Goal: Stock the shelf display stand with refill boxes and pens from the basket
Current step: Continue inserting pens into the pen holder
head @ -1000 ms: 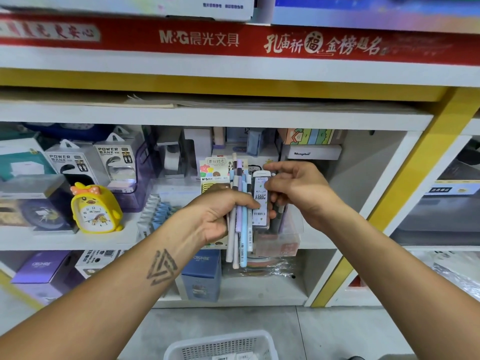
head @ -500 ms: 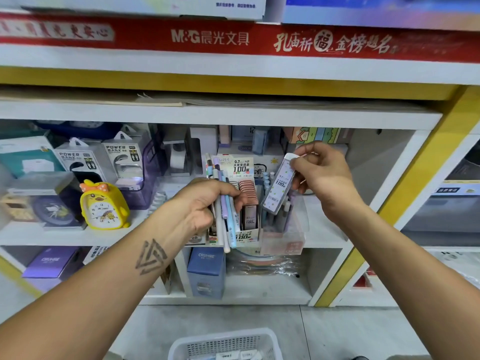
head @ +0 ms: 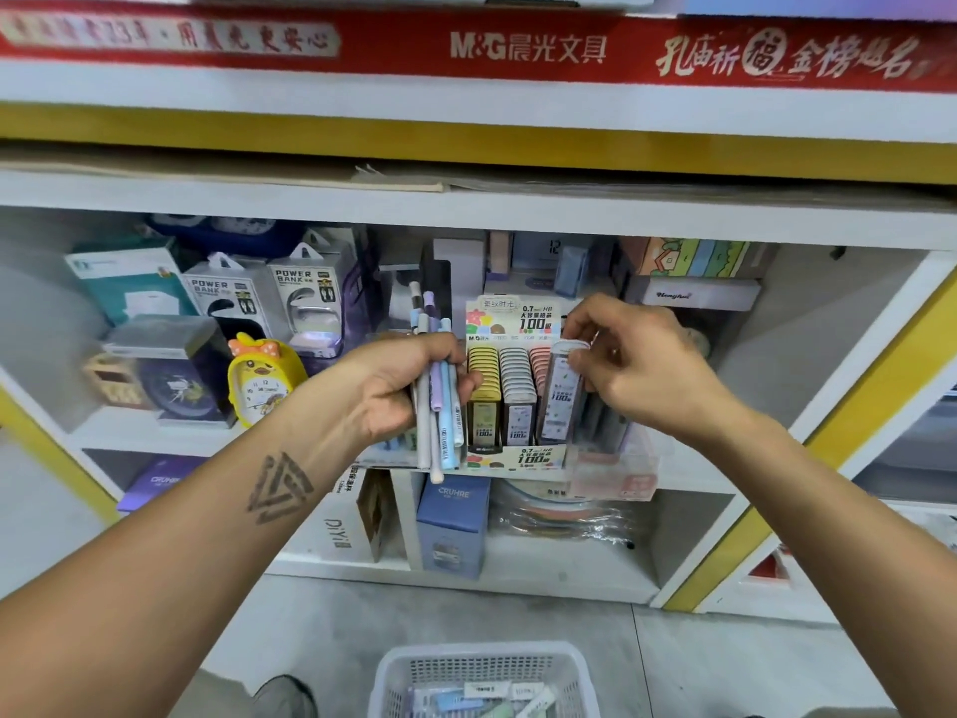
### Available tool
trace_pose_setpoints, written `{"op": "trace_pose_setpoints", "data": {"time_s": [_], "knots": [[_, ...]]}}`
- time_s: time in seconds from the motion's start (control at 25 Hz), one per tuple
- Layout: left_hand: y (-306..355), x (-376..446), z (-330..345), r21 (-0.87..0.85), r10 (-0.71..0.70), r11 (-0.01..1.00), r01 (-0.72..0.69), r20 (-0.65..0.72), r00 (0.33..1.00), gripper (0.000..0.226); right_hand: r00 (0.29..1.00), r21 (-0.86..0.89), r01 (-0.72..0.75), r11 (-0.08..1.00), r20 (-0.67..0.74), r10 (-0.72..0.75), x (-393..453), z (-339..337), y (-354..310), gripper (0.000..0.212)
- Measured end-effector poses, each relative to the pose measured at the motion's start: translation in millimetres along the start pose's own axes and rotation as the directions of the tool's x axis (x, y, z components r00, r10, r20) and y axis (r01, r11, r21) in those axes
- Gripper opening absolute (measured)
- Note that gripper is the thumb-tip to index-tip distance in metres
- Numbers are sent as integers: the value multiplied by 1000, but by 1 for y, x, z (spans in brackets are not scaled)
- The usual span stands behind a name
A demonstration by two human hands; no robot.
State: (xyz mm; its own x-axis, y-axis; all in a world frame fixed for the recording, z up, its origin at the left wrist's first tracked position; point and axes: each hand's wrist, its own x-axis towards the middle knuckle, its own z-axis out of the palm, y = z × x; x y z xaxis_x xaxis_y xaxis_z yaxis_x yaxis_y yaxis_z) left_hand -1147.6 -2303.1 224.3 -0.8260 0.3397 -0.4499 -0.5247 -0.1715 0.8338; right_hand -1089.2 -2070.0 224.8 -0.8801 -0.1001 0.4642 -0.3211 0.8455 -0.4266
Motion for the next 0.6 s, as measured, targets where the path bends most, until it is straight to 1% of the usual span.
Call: {"op": "trace_pose_setpoints", "data": {"time_s": [0.16,0.32,0.44,0.52,0.56,0.6], "knots": [[-1,-4,0,23,-21,1000,20,28,999,11,998,84,57,995,4,-57,0,12,-4,18],[-4,-8,4,41,-49,998,46,95,994,5,987,-26,147,989,71,-145,-7,30,-2,12],[-6,-8,7,50,-50,998,43,149,988,7,967,-53,198,979,173,-186,-11,37,-2,6],[-7,-8,9,61,-48,997,37,179,983,8,940,-159,267,951,258,-221,-11,37,-3,8],[-7,-8,10,62,-50,997,39,196,979,8,934,-203,289,936,272,-229,-11,35,-4,10],[-8,-8,11,58,-55,997,43,212,976,8,943,-207,279,938,246,-226,-10,34,-6,13]]}}
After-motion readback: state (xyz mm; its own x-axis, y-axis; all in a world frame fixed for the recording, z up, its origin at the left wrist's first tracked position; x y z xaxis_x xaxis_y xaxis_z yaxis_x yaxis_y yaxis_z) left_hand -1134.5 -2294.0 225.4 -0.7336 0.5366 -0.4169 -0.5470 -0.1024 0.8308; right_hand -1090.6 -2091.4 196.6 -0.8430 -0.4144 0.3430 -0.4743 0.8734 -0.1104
